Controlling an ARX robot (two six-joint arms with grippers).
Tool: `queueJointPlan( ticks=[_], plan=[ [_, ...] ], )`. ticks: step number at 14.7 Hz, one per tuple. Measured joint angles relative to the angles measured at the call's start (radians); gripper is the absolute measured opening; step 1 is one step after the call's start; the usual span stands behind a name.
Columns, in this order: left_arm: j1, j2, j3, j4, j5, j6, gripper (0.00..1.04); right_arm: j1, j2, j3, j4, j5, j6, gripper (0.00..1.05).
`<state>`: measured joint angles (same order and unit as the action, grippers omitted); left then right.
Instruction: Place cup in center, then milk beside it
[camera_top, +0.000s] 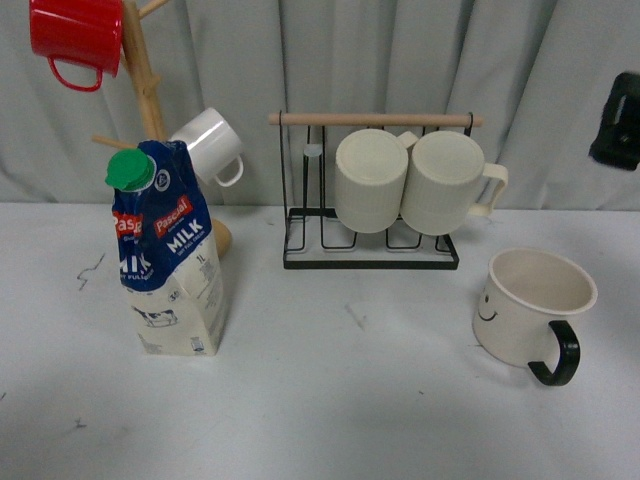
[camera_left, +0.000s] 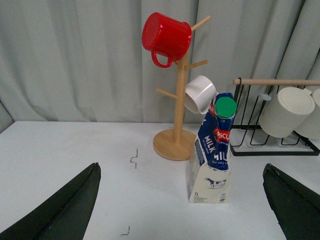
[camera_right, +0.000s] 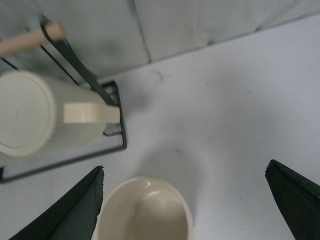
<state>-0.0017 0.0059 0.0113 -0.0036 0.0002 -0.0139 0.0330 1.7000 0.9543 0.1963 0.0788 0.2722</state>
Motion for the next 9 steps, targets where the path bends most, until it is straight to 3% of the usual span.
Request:
queueJointPlan(
  ticks=[3,9],
  plan=[
    [0.000,0.000,0.000,0.000,0.000,0.000,0.98,0.006,0.108,0.039,-0.119,-0.046,-0.003,0.98],
    [0.000,0.000,0.000,0.000,0.000,0.000,0.98,0.005,0.225,0.068,-0.120,-0.079,-0.004,0.98]
  ],
)
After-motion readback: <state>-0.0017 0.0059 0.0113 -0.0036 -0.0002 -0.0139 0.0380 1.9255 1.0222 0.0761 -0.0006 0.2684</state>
